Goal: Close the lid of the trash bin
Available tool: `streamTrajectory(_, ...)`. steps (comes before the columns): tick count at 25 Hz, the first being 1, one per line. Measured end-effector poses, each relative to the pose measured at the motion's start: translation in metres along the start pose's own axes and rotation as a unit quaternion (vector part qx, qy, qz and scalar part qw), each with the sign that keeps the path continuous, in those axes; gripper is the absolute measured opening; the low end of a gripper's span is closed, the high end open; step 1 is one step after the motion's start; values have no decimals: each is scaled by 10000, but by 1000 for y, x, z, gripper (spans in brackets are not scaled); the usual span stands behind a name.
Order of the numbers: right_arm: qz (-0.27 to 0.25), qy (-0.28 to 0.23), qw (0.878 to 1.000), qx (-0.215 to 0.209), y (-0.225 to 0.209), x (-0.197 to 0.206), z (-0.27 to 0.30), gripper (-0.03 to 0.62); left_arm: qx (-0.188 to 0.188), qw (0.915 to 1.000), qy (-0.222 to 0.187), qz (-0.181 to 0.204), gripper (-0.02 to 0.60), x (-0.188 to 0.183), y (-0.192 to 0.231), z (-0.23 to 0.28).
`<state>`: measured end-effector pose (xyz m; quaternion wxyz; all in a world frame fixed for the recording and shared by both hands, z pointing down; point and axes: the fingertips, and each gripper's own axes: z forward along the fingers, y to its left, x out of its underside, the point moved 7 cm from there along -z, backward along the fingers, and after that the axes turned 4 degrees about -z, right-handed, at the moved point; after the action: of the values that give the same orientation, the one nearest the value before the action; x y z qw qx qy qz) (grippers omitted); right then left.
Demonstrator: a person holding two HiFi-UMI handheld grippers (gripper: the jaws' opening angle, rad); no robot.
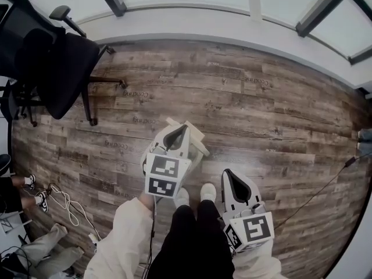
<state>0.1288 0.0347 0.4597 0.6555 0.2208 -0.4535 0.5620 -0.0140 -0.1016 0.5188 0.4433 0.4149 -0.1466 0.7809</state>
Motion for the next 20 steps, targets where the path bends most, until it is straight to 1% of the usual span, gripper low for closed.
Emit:
streamTrajectory(4,-29,14,10000,13,-2,1,1,23,61,9987,400,319,6,1,0,13)
streamTrajectory(6,-49,30,10000,26,-3,2,1,23,78,9980,501,368,6,1,1,15)
streamTrajectory(16,-12,64,10000,-19,1,5,5,23,74,9985,523,109,6,10,6,3)
streamTrajectory(20,-1,100,9999,-71,6,10,7,22,-33,9984,561,18,8,24,12,-6)
